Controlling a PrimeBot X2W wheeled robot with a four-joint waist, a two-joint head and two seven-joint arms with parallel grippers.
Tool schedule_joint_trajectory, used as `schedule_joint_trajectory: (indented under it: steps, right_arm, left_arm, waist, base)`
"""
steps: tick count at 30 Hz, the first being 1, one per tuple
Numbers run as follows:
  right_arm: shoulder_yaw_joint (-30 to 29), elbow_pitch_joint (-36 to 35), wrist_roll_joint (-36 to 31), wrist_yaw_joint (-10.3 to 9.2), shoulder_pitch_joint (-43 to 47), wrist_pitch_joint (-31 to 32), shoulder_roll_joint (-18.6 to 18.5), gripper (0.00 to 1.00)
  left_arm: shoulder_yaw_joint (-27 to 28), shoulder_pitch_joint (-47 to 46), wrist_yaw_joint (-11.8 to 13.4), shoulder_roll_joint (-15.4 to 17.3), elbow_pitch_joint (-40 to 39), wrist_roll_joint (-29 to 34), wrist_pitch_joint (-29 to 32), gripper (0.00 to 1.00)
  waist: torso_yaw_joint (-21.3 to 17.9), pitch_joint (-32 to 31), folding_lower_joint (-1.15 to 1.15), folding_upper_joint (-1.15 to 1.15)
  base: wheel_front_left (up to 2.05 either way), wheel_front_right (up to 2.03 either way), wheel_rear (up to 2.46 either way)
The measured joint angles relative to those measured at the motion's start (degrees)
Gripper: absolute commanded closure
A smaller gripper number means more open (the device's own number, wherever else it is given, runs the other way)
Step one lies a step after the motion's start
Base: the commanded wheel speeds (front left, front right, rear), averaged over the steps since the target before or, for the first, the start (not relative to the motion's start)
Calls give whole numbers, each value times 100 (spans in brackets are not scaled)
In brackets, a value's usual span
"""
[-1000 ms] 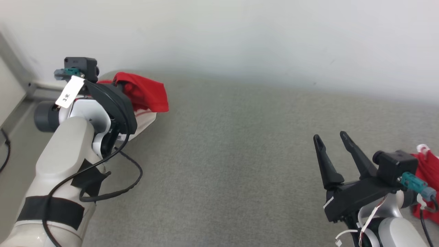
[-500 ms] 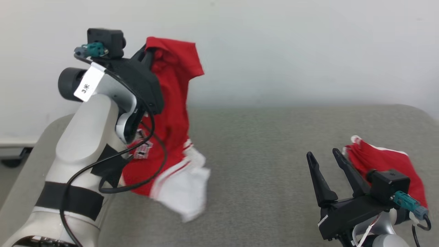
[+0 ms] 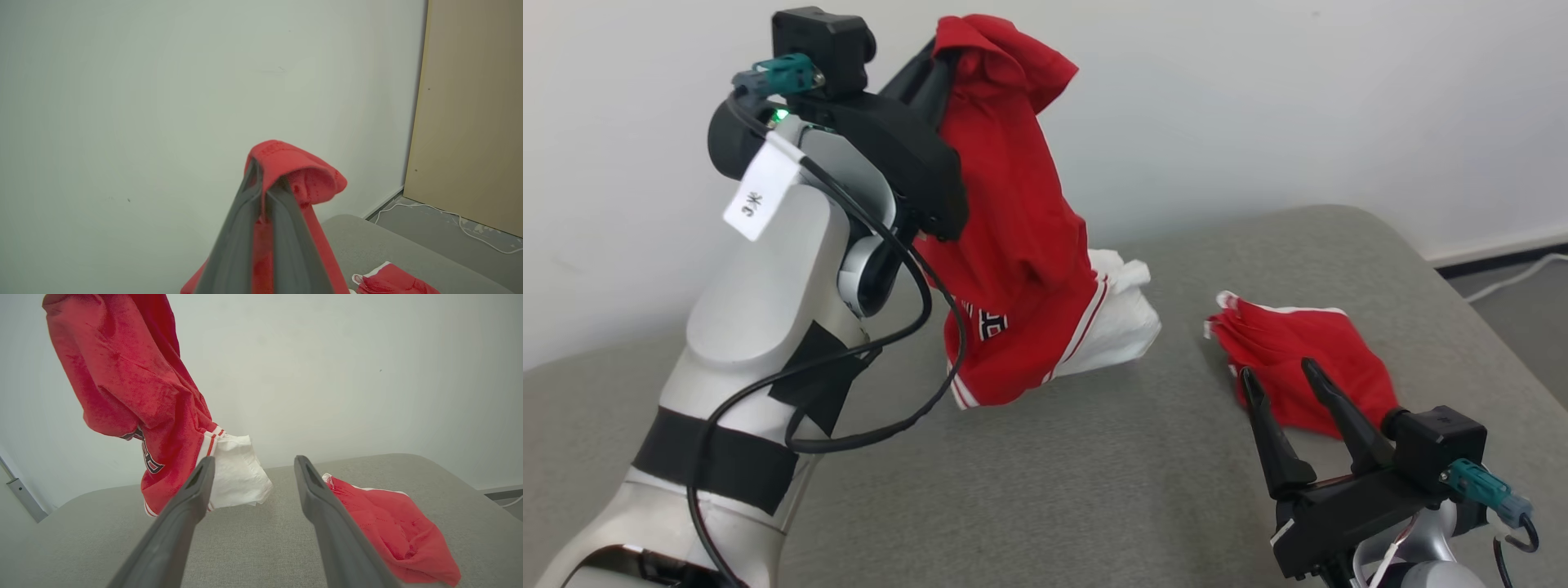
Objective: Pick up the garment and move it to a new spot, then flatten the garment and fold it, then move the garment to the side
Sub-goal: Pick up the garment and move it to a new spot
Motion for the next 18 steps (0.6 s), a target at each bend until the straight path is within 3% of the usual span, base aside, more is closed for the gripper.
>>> schedule_joint_trajectory:
  steps: [8, 18]
  right_arm:
    - [-196, -74, 7, -1, 70, -85, -60, 0]
    - [-205, -111, 9, -2, 64, -120, -54, 0]
  left_arm:
    - [-454, 278, -57, -11, 115, -125, -153, 100]
    - [-695, 895, -101, 10, 690, -160, -324, 100]
  waist:
    - [-434, 174, 0, 0]
    - [-173, 371, 1, 0]
  base:
    - [0, 0, 0]
    - [0, 0, 0]
